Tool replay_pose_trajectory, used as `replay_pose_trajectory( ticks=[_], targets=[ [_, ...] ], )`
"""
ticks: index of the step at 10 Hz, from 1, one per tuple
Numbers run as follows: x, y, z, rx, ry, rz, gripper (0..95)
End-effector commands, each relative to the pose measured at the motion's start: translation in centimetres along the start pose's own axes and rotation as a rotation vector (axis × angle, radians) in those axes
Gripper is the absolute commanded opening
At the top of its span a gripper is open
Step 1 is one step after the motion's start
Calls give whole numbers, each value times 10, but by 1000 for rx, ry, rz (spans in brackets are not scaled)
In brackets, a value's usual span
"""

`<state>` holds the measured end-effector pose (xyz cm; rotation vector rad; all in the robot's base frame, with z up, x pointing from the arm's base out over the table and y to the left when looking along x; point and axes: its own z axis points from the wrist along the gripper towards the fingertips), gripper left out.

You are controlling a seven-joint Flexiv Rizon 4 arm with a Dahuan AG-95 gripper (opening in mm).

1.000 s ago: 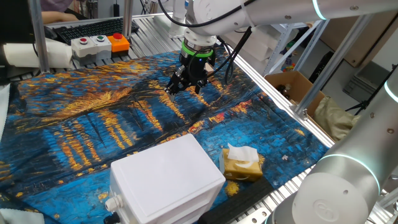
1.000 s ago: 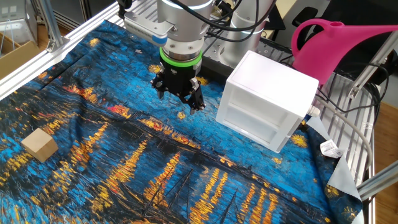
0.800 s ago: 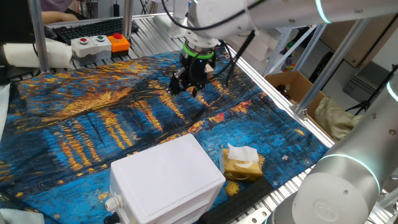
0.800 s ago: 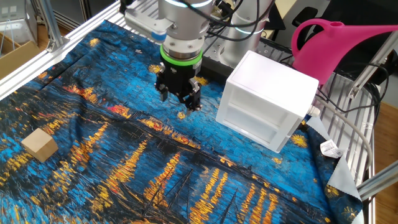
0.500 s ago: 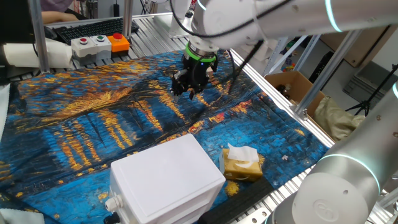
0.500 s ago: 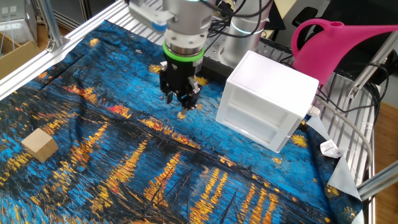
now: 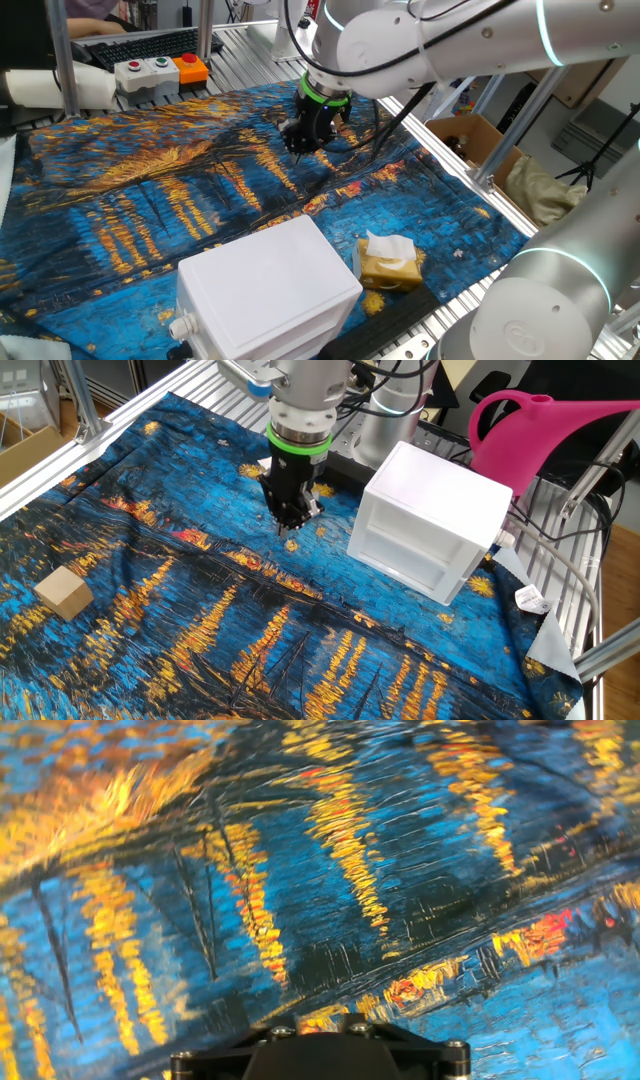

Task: Pick up the small block on the left and move it to the right

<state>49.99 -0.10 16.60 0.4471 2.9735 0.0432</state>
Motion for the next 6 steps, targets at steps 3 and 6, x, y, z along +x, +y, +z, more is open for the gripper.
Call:
replay_pose_trajectory(
  ticks=[3, 6],
  targets=[
    [-6, -11, 6, 4, 31, -67, 0],
    [-13, -24, 12, 2, 30, -106, 0]
  ],
)
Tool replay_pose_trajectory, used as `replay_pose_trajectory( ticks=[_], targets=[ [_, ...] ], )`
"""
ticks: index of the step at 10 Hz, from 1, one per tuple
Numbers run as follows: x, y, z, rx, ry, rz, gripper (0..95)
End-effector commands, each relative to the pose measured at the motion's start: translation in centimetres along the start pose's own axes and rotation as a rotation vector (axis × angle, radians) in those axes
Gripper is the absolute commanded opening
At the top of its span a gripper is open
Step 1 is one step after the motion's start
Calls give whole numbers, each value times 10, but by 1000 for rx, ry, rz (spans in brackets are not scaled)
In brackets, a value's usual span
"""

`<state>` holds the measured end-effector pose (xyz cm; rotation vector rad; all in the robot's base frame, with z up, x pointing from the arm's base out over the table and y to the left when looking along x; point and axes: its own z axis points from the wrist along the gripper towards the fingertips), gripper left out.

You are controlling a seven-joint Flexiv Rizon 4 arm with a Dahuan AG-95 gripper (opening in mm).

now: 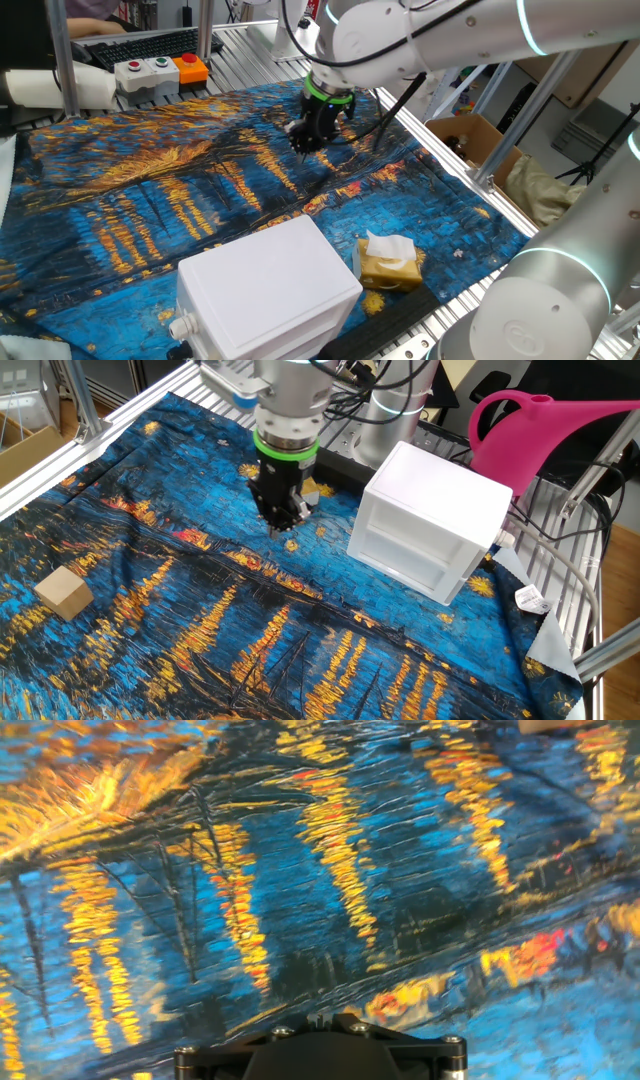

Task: Pick up the small block on the left and move it to the right

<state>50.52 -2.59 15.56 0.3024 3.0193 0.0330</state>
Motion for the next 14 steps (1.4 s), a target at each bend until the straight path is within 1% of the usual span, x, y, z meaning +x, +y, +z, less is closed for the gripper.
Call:
replay_pose_trajectory(
  ticks=[1, 3, 4, 6, 8, 9, 10, 11, 12, 13, 14],
  targets=[
    [-8, -8, 1, -2, 3, -29, 0],
    [-18, -16, 0, -2, 6, -60, 0],
    [-28, -22, -1, -2, 10, -90, 0],
    [-43, -28, 0, -3, 10, -127, 0],
    [-66, -38, 2, -8, 11, -177, 0],
    [-74, -41, 2, -10, 11, -190, 0],
    [-86, -46, 3, -17, 12, -215, 0],
    [-95, -50, 4, -21, 13, -232, 0],
    [-100, -53, 4, -23, 14, -242, 0],
    [-116, -62, 6, -27, 13, -275, 0],
    [-121, -66, 8, -33, 15, -297, 0]
  ],
)
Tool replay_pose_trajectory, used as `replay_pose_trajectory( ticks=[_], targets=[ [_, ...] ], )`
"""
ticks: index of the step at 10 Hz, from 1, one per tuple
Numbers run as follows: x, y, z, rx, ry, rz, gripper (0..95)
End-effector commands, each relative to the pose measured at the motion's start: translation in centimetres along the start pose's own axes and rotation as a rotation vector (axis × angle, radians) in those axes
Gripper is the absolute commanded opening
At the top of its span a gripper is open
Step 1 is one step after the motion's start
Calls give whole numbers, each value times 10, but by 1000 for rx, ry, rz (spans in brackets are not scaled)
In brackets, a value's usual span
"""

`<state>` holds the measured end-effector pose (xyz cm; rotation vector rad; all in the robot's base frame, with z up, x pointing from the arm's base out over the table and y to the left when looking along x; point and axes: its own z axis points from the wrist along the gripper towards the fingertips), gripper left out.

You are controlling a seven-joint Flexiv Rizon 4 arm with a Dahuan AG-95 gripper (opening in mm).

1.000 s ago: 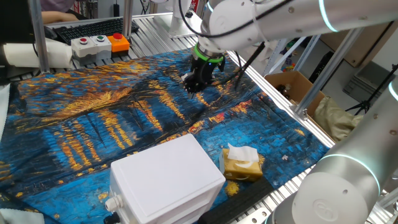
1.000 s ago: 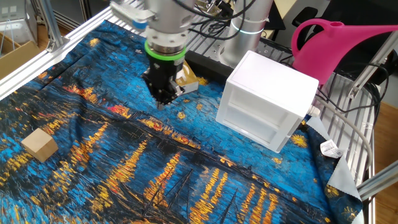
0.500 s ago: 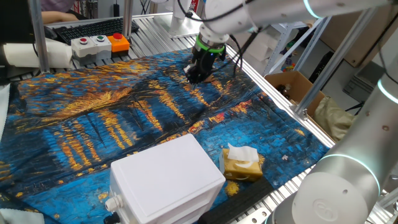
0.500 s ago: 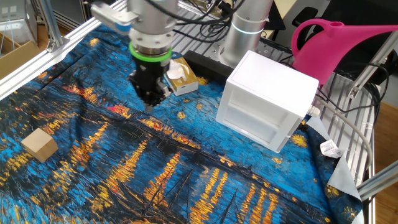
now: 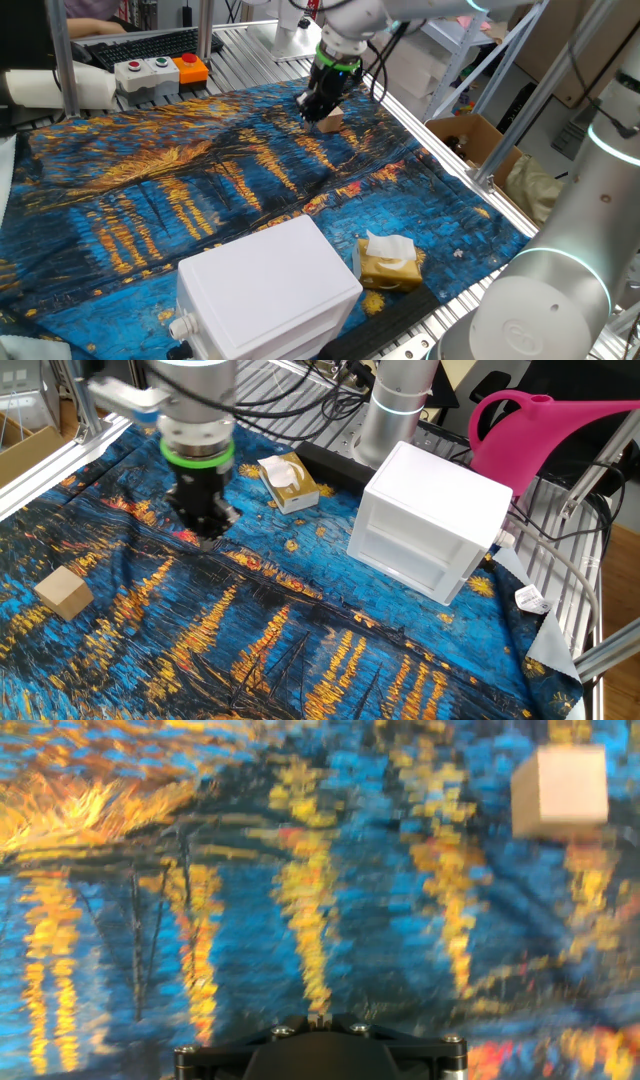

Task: Pick up the small block on the left and move it to the right

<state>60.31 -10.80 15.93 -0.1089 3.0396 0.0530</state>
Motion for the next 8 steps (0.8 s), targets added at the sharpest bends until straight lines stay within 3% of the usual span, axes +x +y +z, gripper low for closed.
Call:
replay_pose_trajectory(
  ticks=[1, 8],
  targets=[
    [-7, -8, 7, -9, -12, -12, 0],
    [0, -18, 13, -25, -16, 3, 0]
  ],
)
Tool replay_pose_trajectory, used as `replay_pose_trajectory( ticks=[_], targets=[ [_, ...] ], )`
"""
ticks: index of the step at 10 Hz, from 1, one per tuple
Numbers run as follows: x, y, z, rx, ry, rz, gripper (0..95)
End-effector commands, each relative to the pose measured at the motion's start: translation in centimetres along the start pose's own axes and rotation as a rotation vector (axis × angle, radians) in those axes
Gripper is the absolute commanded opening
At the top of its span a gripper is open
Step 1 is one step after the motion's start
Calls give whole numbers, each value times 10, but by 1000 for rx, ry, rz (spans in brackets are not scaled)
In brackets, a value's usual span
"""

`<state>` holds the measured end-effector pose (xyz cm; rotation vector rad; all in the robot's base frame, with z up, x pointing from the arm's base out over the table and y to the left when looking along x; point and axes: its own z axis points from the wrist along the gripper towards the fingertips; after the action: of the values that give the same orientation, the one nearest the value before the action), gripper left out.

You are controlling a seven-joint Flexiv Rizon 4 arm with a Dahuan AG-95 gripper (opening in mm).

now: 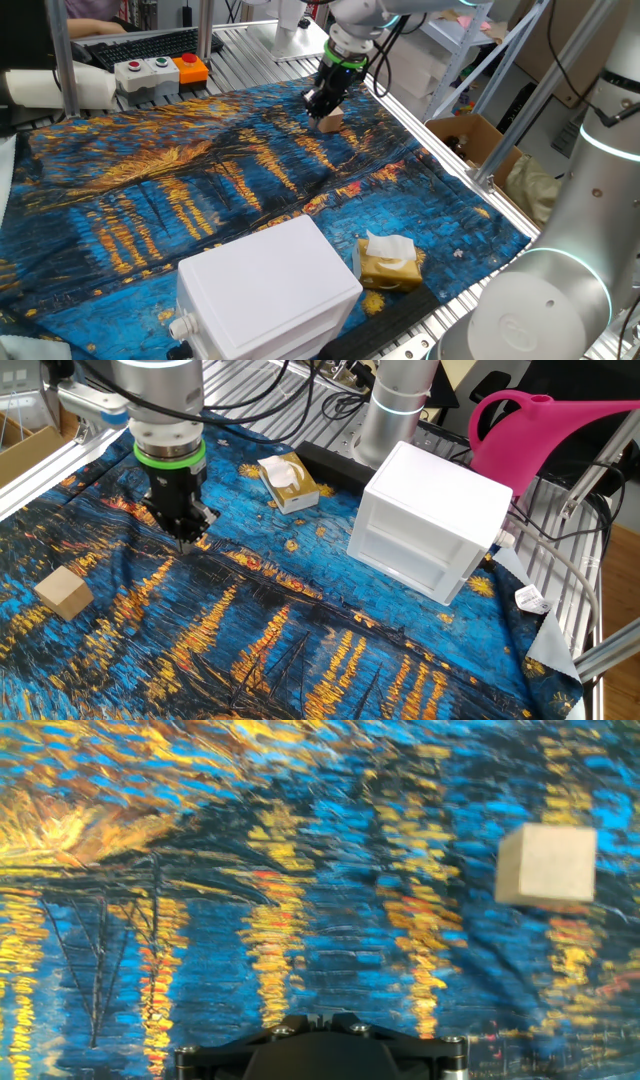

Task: Pick up the small block on the left and move it to the right

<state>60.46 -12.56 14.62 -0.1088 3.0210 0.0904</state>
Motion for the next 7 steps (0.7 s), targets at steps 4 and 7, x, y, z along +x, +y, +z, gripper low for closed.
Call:
replay_pose_trajectory(
  ticks=[4, 7],
  targets=[
    [-1, 2, 15, -3, -6, 29, 0],
    [4, 4, 47, -9, -68, 51, 0]
  ],
)
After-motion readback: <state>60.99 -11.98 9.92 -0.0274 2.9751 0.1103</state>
